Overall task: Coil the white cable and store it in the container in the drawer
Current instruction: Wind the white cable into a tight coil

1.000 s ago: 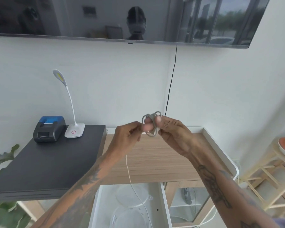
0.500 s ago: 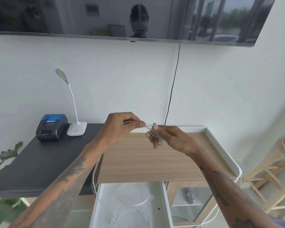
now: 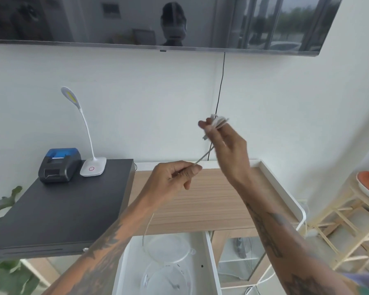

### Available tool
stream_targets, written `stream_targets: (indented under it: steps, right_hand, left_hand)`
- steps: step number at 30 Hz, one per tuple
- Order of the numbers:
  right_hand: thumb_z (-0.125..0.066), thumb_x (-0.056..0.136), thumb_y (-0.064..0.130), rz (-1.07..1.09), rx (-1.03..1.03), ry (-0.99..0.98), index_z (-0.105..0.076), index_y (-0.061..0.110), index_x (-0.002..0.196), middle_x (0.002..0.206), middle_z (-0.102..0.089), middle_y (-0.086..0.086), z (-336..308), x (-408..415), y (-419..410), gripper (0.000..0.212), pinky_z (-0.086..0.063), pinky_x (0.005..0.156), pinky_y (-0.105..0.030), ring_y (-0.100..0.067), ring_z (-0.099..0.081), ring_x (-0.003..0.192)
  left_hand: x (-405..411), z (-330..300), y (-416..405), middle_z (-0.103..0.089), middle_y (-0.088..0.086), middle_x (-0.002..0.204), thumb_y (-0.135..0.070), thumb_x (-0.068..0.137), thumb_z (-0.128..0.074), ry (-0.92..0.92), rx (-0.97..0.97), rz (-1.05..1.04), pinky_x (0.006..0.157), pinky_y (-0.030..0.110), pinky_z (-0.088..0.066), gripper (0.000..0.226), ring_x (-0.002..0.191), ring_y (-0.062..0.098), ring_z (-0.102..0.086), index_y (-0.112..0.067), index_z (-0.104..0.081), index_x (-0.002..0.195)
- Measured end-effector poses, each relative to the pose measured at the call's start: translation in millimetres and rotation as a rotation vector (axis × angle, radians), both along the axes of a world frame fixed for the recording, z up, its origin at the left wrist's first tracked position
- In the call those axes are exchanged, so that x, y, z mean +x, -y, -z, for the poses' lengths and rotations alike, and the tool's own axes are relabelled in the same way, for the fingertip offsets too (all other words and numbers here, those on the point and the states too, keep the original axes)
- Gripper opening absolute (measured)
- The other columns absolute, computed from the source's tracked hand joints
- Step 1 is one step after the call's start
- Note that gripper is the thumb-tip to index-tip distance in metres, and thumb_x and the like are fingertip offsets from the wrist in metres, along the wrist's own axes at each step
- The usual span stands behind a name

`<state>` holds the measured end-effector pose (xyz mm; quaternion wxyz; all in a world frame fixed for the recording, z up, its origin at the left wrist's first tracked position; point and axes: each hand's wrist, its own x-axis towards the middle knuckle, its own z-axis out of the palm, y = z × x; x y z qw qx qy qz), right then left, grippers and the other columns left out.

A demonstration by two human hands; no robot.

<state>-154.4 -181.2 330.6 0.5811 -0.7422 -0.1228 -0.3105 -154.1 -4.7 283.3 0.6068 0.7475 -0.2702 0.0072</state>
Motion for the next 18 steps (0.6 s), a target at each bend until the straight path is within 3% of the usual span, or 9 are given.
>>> stream_targets:
  steps: [2,3,5,7,10,13,16,18]
  right_hand:
    - [-0.057,0.101,0.018,0.108,-0.478,0.092,-0.069,0.005,0.092,0.098,-0.076,-0.002,9.2,1.5,0.5,0.020,-0.054,0.075,-0.029,-0.015,-0.070,0.088]
    - [-0.051,0.105,0.023,0.049,-0.584,0.025,-0.067,0.007,0.084,0.089,-0.075,-0.001,14.0,0.9,1.3,0.031,-0.053,0.072,-0.032,-0.016,-0.070,0.081]
    - [-0.034,0.107,0.043,-0.136,-0.606,-0.227,-0.064,0.014,0.070,0.071,-0.072,0.007,20.9,-4.2,6.0,0.056,-0.051,0.074,-0.031,-0.013,-0.068,0.077]
    - [-0.030,0.104,0.055,-0.338,-0.452,-0.380,-0.065,0.012,0.067,0.063,-0.066,0.005,24.5,-10.9,9.7,0.067,-0.049,0.077,-0.027,-0.013,-0.065,0.073]
    - [-0.040,0.100,0.052,-0.692,-0.019,-0.461,-0.067,0.011,0.072,0.058,-0.054,-0.003,19.2,-19.3,7.6,0.056,-0.048,0.075,-0.022,-0.017,-0.060,0.069]
    - [-0.042,0.094,0.057,-0.803,0.269,-0.484,-0.071,0.012,0.081,0.054,-0.057,0.005,11.2,-21.4,-0.1,0.055,-0.051,0.083,-0.023,-0.015,-0.064,0.073]
    - [-0.032,0.102,0.047,-0.853,0.408,-0.374,-0.073,0.010,0.097,0.073,-0.074,0.005,7.3,-23.3,-4.6,0.055,-0.052,0.090,-0.023,-0.013,-0.070,0.087]
    - [-0.042,0.104,0.036,-0.809,0.419,-0.280,-0.072,0.010,0.107,0.095,-0.079,0.001,4.6,-24.2,-5.2,0.040,-0.052,0.090,-0.025,-0.014,-0.070,0.099]
  left_hand:
    - [2.8,-9.6,-5.2,-0.059,-0.009,0.056,-0.046,0.091,-0.066,0.049,0.010,-0.047,0.050,0.013,-0.036,0.022,0.049,0.001,-0.045,-0.027,-0.078,0.091]
    - [5.9,-14.9,-9.8,-0.060,-0.009,0.056,-0.046,0.089,-0.067,0.073,0.022,-0.091,0.049,0.012,-0.036,0.022,0.049,0.001,-0.045,-0.028,-0.078,0.088]
    - [11.8,-24.4,-20.7,-0.063,-0.009,0.057,-0.048,0.086,-0.069,0.122,0.061,-0.171,0.050,0.011,-0.036,0.021,0.050,0.000,-0.048,-0.030,-0.078,0.082]
    - [15.9,-29.9,-29.0,-0.066,-0.008,0.058,-0.046,0.083,-0.073,0.128,0.048,-0.200,0.050,0.009,-0.037,0.019,0.050,0.000,-0.050,-0.028,-0.078,0.080]
    - [18.1,-30.7,-29.8,-0.065,-0.009,0.057,-0.048,0.078,-0.074,0.059,-0.039,-0.211,0.046,0.011,-0.035,0.024,0.046,0.004,-0.044,-0.025,-0.079,0.080]
    - [14.2,-26.9,-18.1,-0.061,-0.010,0.057,-0.049,0.080,-0.070,0.008,-0.100,-0.189,0.046,0.019,-0.034,0.020,0.051,0.017,-0.038,-0.031,-0.079,0.077]
    - [7.3,-21.0,-7.7,-0.059,-0.009,0.055,-0.041,0.088,-0.068,0.021,-0.112,-0.174,0.045,0.020,-0.032,0.022,0.046,0.015,-0.035,-0.037,-0.074,0.067]
    - [3.2,-14.9,-4.1,-0.058,-0.008,0.056,-0.039,0.092,-0.066,0.050,-0.058,-0.163,0.046,0.019,-0.033,0.024,0.044,0.008,-0.037,-0.033,-0.075,0.070]
